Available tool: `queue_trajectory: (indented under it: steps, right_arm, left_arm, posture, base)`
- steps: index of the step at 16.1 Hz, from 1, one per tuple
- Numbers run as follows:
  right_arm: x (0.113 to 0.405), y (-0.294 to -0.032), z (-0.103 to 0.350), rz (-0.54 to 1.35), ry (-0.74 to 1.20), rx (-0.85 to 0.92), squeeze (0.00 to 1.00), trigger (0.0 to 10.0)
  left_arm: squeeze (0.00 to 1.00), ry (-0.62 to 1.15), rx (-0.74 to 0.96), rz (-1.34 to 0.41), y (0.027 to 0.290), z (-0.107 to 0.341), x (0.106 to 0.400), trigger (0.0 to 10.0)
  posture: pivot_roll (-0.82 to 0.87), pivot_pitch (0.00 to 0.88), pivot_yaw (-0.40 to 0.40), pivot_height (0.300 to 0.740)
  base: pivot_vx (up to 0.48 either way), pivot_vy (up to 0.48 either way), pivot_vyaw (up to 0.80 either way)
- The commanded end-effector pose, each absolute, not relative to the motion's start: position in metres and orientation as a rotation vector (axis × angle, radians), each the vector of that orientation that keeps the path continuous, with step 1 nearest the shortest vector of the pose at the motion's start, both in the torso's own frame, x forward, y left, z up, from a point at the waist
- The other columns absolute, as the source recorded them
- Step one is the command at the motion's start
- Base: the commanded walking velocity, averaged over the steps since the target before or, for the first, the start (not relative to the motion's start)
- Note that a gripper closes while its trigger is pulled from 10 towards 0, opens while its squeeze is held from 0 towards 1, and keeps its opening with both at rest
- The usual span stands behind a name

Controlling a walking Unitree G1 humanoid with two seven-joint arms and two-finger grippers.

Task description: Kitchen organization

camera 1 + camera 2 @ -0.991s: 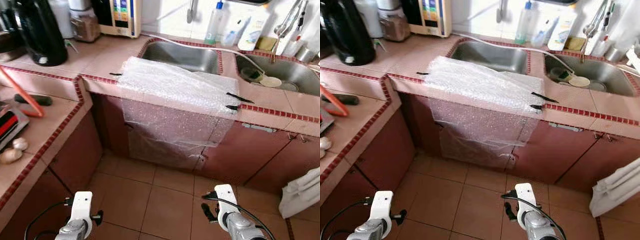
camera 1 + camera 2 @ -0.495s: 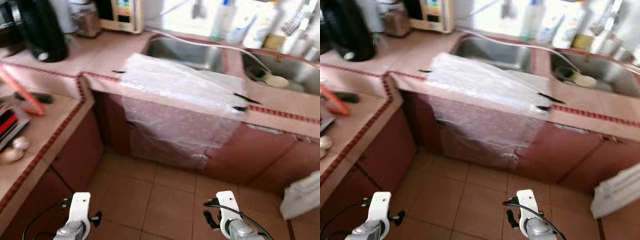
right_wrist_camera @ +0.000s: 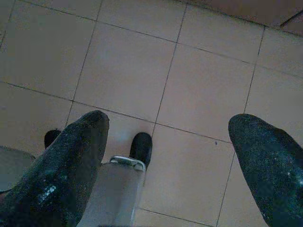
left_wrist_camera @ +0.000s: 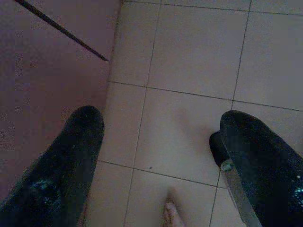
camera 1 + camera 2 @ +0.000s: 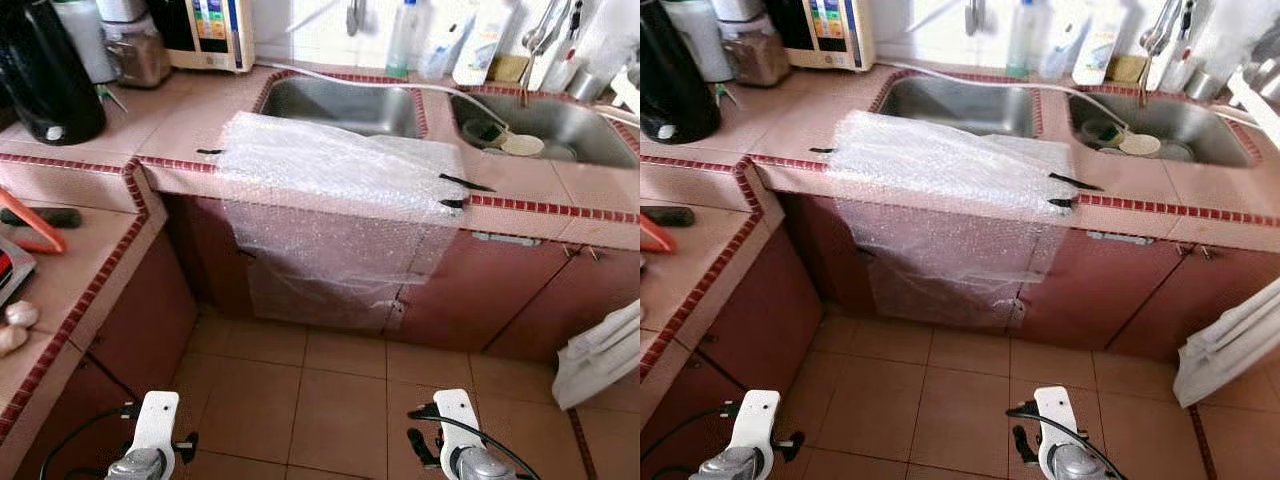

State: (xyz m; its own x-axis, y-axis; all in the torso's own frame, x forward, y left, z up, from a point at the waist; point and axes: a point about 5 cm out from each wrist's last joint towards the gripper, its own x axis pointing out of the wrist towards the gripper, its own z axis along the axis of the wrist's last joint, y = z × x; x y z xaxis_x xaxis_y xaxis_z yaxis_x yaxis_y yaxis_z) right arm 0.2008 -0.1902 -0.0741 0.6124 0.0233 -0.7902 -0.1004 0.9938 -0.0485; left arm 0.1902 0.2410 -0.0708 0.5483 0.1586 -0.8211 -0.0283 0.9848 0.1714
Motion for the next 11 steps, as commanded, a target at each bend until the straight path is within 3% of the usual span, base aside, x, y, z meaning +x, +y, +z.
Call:
queue_trajectory:
  steps: [1,6,11]
  right_arm:
    - [0.1992,-0.1897,-0.0752,0.062,0.918,-0.092,0.0,10.0]
    - [0.2001,-0.1898,-0.0748,0.054,0.915,-0.087,0.0,10.0]
    - [0.2008,-0.1845,-0.0748,0.085,0.906,-0.099,0.0,10.0]
  left_arm:
    - [0.0,0.992,0.153,0.104,0.2434,-0.0712,0.1881,10.0]
    - [0.0,0.988,0.163,0.106,0.2456,-0.0696,0.19,10.0]
    - [0.0,0.978,0.169,0.104,0.2484,-0.067,0.1934,10.0]
  posture:
    - [-0.01,0.072,-0.002,0.74]
    - [0.0,0.073,0.002,0.74]
    - [0.0,0.067,0.011,0.74]
  base:
    - [0.0,0.0,-0.8]
    - [0.0,0.0,-0.8]
    - [0.0,-0.238,-0.08]
